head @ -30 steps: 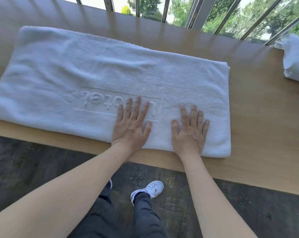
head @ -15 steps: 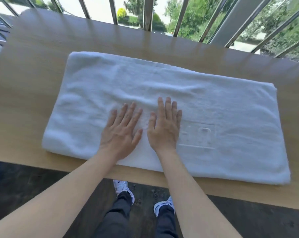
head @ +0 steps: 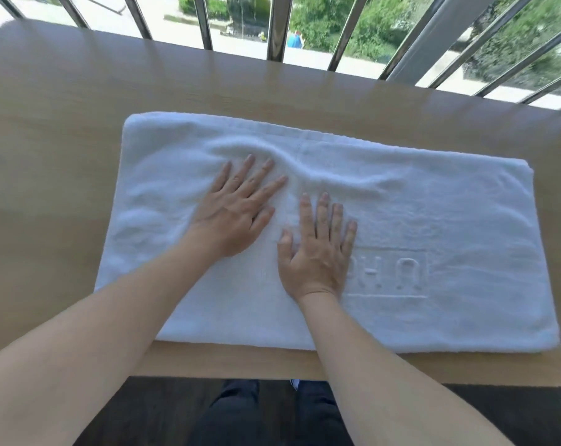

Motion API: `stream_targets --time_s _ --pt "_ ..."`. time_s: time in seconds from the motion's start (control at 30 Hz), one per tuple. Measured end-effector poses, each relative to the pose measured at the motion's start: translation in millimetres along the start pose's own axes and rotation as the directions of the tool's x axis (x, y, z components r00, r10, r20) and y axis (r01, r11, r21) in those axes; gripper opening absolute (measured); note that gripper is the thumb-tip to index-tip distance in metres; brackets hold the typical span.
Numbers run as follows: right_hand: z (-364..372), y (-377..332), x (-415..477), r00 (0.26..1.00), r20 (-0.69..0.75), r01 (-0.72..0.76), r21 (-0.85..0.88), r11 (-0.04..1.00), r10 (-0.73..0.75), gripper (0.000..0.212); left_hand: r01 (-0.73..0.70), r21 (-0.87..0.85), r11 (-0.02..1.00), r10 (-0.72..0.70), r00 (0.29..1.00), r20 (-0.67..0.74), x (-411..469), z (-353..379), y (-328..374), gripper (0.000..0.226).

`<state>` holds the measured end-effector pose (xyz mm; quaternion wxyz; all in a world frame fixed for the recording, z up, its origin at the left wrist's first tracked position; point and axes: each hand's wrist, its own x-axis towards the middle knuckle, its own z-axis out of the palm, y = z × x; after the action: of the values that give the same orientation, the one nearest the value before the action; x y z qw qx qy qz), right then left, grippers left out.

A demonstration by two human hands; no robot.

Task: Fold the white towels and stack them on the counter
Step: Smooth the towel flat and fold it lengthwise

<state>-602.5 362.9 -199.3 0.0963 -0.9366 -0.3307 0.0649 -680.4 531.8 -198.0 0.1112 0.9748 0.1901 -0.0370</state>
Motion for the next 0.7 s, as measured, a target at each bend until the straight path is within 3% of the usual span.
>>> stream_targets --time_s 0.3,0.5,0.7 --pt "3.5 1.2 2.2 0.999 -0.049 0.019 -0.029 0.999 -0.021 0.066 0.161 0.007 0.987 -0.161 0.987 0.016 66.4 -16.3 -26.4 0.062" --pt "4.3 3.3 3.0 0.996 -0.080 0.025 -0.040 0.999 -0.029 0.065 0.122 -0.040 0.992 -0.121 0.992 0.023 -11.5 -4.2 14.6 0.063" --pt "6.7 2.7 1.8 0.996 -0.084 0.030 -0.027 0.999 -0.032 0.064 0.399 -0.036 0.916 -0.398 0.917 0.031 -37.3 -14.8 -50.2 0.066"
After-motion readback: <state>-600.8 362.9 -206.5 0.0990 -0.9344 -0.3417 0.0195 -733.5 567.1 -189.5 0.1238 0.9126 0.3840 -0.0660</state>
